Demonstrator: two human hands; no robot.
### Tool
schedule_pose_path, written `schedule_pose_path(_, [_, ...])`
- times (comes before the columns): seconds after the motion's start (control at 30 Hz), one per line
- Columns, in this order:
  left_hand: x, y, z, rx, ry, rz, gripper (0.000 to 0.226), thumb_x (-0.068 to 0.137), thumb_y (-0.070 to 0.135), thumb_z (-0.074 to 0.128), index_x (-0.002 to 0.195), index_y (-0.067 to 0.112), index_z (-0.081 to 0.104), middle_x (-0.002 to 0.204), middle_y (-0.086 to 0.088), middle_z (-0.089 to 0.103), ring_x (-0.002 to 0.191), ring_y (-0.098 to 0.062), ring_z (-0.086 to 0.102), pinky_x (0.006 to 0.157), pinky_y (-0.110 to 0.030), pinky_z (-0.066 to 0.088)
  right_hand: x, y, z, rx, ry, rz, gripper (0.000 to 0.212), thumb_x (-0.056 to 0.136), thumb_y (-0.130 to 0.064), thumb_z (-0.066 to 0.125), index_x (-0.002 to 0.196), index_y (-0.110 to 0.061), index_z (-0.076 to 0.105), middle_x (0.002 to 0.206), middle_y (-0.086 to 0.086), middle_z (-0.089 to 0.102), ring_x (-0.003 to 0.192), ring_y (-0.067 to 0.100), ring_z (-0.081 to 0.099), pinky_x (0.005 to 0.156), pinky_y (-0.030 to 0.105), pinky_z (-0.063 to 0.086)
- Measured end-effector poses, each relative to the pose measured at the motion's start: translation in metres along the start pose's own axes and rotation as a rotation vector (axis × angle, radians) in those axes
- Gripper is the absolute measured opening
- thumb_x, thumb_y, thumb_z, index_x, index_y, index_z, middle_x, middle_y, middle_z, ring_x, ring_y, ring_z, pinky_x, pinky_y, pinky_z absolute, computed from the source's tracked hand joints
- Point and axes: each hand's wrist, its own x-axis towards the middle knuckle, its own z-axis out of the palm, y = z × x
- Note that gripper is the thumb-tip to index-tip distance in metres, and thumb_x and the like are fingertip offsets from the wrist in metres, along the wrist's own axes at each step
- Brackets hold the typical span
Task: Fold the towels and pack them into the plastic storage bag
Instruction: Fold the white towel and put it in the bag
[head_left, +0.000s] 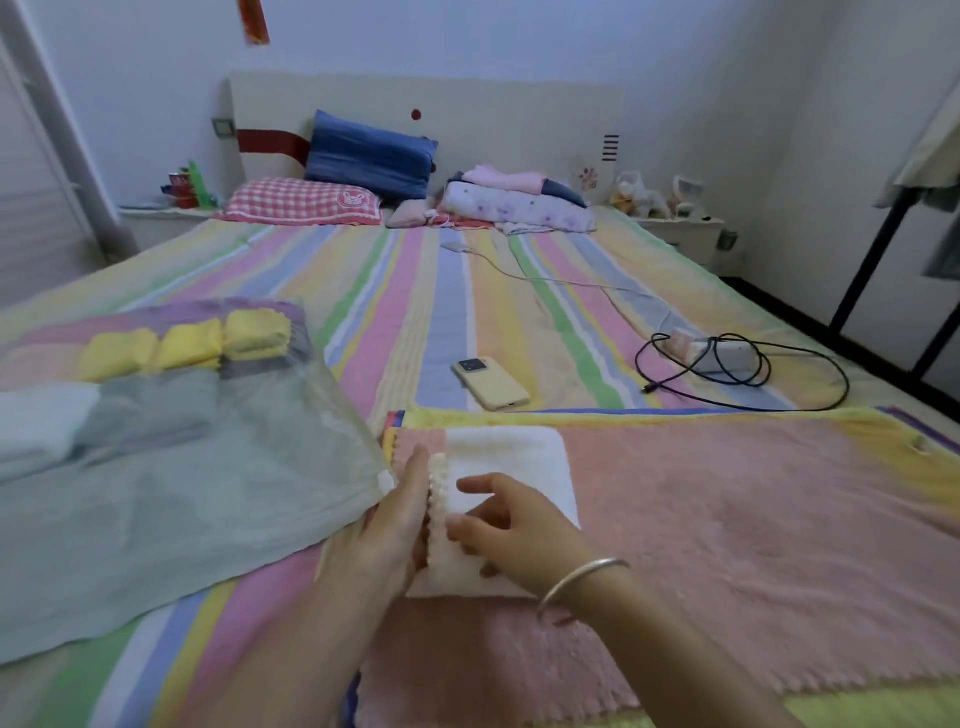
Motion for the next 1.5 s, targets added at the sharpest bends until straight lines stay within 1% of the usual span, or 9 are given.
schedule_pose_path(0.23, [-0.004,-0.007,0.012,0.389,0.024,0.326,0.033,0.067,0.036,0.081,0.092,0.018,0.071,0.089,-0.001,0.075,0.086,-0.022,0.071,0.085,-0.047,0.056,0.000,0.047,-0.053,0.005,0.608,0.083,0.010,0.089,-0.018,0.060,0.090,-0.028,0.062,0.085,-0.004,0.067,0.077,0.017,0.064,0.076,0.044,0.055])
schedule_pose_path(0.43, [-0.009,0.006,-0.006,0.304,-0.028,0.391,0.018,0.089,0.003,0.062,0.097,0.019,0.064,0.099,-0.005,0.072,0.087,-0.019,0.070,0.075,-0.032,0.058,0.014,0.056,-0.039,0.337,0.267,0.406,0.045,0.090,-0.047,0.057,0.118,-0.011,0.058,0.100,0.007,0.066,0.076,0.020,0.066,0.056,0.027,0.052])
schedule_pose_path(0.6, [-0.010,0.003,-0.009,0.548,0.059,0.483,0.062,0.085,0.014,0.067,0.139,0.014,0.037,0.134,-0.003,0.054,0.119,-0.021,0.055,0.100,-0.031,0.043,0.012,0.046,-0.034,0.135,0.270,0.342,0.062,0.083,-0.036,0.069,0.136,-0.019,0.041,0.111,0.001,0.054,0.079,0.008,0.055,0.050,0.018,0.041])
schedule_pose_path(0.7, [-0.039,0.005,0.009,0.920,0.302,0.967,0.072,0.087,0.017,0.060,0.149,0.016,0.023,0.154,-0.003,0.026,0.142,-0.019,0.025,0.113,-0.027,0.022,0.005,0.046,-0.057,0.040,0.258,0.336,0.064,0.079,-0.035,0.073,0.135,-0.023,0.045,0.116,0.001,0.055,0.095,0.017,0.056,0.070,0.027,0.043])
schedule_pose_path(0.8, [-0.056,-0.005,0.038,0.998,0.028,1.292,0.059,0.093,0.031,0.040,0.150,0.016,0.031,0.159,0.000,0.025,0.146,-0.013,0.020,0.121,-0.034,0.015,-0.007,0.046,-0.082,-0.125,0.179,0.353,0.057,0.077,-0.037,0.073,0.128,-0.024,0.053,0.115,-0.001,0.061,0.099,0.015,0.057,0.080,0.030,0.042])
schedule_pose_path(0.97, [-0.037,-0.049,0.061,1.505,-0.279,1.026,0.111,0.066,0.078,-0.023,0.156,0.020,0.006,0.164,0.005,0.000,0.148,-0.007,-0.010,0.120,-0.042,-0.009,-0.013,0.061,-0.093,-0.441,0.104,0.430,0.071,0.083,-0.038,0.068,0.143,-0.024,0.033,0.138,0.004,0.046,0.117,0.021,0.048,0.087,0.025,0.035])
schedule_pose_path(1.13, [-0.030,-0.057,0.060,1.555,-0.238,0.890,0.096,0.070,0.077,-0.006,0.154,0.032,-0.002,0.161,0.010,-0.016,0.146,-0.019,-0.024,0.108,-0.061,-0.024,-0.015,0.065,-0.064,-0.558,0.235,0.291,0.052,0.087,-0.019,0.055,0.127,-0.020,0.023,0.090,0.002,0.054,0.071,0.020,0.052,0.058,0.030,0.038])
schedule_pose_path(1.33, [-0.057,-0.053,0.035,0.992,-0.218,0.875,0.076,0.076,0.054,0.037,0.148,0.032,0.028,0.158,0.014,0.010,0.149,-0.007,-0.001,0.121,-0.042,0.006,-0.026,0.053,-0.024,-1.106,0.343,0.043,0.032,0.093,-0.021,0.048,0.124,-0.026,0.041,0.107,0.010,0.046,0.082,0.027,0.051,0.051,0.029,0.027])
schedule_pose_path(1.5, [-0.080,-0.060,-0.006,0.792,0.001,1.124,0.035,0.083,0.018,0.049,0.111,0.036,0.061,0.118,0.028,0.056,0.117,0.006,0.048,0.098,-0.018,0.040,-0.024,0.060,-0.004,-1.217,0.479,-0.063,0.035,0.040,-0.005,0.086,0.064,-0.014,0.063,0.064,0.015,0.050,0.048,0.029,0.047,0.044,0.021,0.018])
